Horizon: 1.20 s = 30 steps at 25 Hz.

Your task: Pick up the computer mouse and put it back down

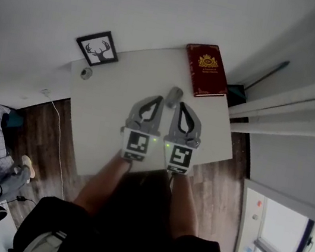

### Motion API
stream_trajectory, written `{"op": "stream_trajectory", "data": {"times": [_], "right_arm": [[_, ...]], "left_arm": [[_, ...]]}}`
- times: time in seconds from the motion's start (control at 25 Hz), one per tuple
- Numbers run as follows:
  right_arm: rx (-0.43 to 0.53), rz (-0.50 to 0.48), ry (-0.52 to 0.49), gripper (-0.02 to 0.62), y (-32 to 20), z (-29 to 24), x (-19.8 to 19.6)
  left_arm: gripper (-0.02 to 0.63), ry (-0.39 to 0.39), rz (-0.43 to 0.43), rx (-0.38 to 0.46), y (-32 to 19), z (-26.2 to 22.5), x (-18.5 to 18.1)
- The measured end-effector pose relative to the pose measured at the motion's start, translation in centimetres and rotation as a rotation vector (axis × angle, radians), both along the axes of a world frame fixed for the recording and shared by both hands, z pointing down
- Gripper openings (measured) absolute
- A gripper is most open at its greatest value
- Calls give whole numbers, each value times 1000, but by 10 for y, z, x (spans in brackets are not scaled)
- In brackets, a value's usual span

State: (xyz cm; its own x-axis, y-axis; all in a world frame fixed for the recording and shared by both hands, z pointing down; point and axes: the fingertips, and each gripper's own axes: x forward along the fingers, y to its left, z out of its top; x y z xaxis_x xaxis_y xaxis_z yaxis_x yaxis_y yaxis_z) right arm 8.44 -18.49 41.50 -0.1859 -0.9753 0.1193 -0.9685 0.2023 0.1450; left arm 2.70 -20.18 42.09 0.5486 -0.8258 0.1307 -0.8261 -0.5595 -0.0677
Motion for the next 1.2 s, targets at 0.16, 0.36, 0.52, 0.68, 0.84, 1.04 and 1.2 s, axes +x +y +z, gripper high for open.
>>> {"op": "stream_trajectory", "data": {"times": [0.16, 0.36, 0.52, 0.68, 0.84, 1.04, 1.2], "right_arm": [[32, -19, -10, 14, 11, -15, 8], [57, -49, -31, 14, 27, -34, 30], [85, -81, -38, 14, 43, -45, 53], [106, -112, -35, 14, 63, -54, 70], [142, -149, -59, 14, 85, -66, 79], [163, -202, -61, 14, 113, -74, 88], [169, -228, -71, 14, 136, -76, 96]], "left_arm": [[2, 11, -4, 15, 10, -7, 11], [2, 33, -30, 64, 29, -30, 32], [2, 47, -66, 74, 48, -40, 52], [2, 53, -93, 101, 69, -51, 68], [2, 63, -128, 124, 94, -64, 77], [2, 49, -164, 143, 126, -72, 89], [2, 39, -192, 146, 154, -74, 94]]}}
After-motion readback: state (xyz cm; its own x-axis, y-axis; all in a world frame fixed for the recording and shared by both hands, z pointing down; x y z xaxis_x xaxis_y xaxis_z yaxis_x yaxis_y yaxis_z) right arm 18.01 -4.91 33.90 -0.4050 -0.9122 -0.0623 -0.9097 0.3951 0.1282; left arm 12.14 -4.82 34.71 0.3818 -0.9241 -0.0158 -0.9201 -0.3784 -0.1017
